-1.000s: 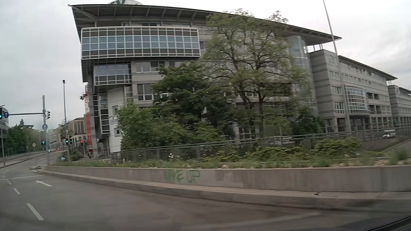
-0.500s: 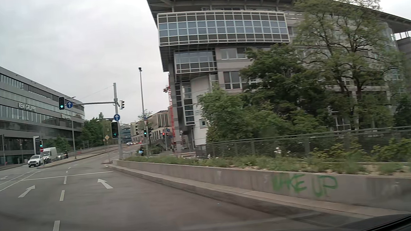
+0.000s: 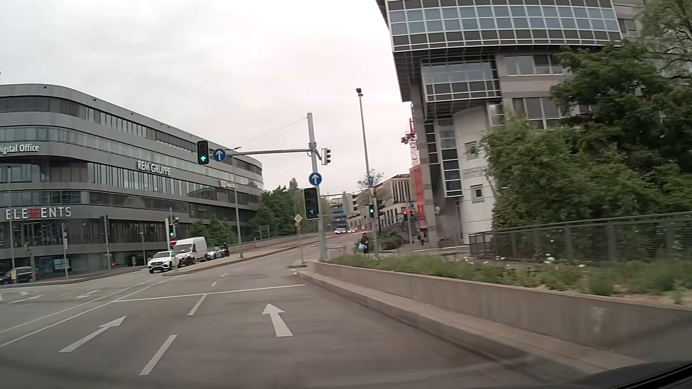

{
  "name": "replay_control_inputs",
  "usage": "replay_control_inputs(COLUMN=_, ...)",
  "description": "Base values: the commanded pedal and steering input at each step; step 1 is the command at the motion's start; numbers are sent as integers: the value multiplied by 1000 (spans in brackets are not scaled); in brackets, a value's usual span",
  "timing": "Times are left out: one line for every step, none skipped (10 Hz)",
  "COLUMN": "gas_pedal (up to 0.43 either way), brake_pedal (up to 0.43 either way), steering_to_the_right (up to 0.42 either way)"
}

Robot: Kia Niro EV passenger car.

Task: Follow the waypoints while adhering to traffic rules and regulations

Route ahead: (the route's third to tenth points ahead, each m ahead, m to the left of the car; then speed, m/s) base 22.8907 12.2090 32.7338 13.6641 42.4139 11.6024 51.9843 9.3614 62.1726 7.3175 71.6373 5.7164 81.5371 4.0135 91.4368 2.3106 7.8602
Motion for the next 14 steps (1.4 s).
replay_control_inputs(gas_pedal=220, brake_pedal=0, steering_to_the_right=-199)
replay_control_inputs(gas_pedal=220, brake_pedal=0, steering_to_the_right=-171)
replay_control_inputs(gas_pedal=220, brake_pedal=0, steering_to_the_right=-149)
replay_control_inputs(gas_pedal=220, brake_pedal=0, steering_to_the_right=-134)
replay_control_inputs(gas_pedal=220, brake_pedal=0, steering_to_the_right=-108)
replay_control_inputs(gas_pedal=220, brake_pedal=0, steering_to_the_right=-80)
replay_control_inputs(gas_pedal=220, brake_pedal=0, steering_to_the_right=-61)
replay_control_inputs(gas_pedal=220, brake_pedal=0, steering_to_the_right=-51)
replay_control_inputs(gas_pedal=220, brake_pedal=0, steering_to_the_right=-36)
replay_control_inputs(gas_pedal=209, brake_pedal=0, steering_to_the_right=-26)
replay_control_inputs(gas_pedal=209, brake_pedal=0, steering_to_the_right=-21)
replay_control_inputs(gas_pedal=209, brake_pedal=0, steering_to_the_right=-19)
replay_control_inputs(gas_pedal=209, brake_pedal=0, steering_to_the_right=-17)
replay_control_inputs(gas_pedal=209, brake_pedal=0, steering_to_the_right=-14)
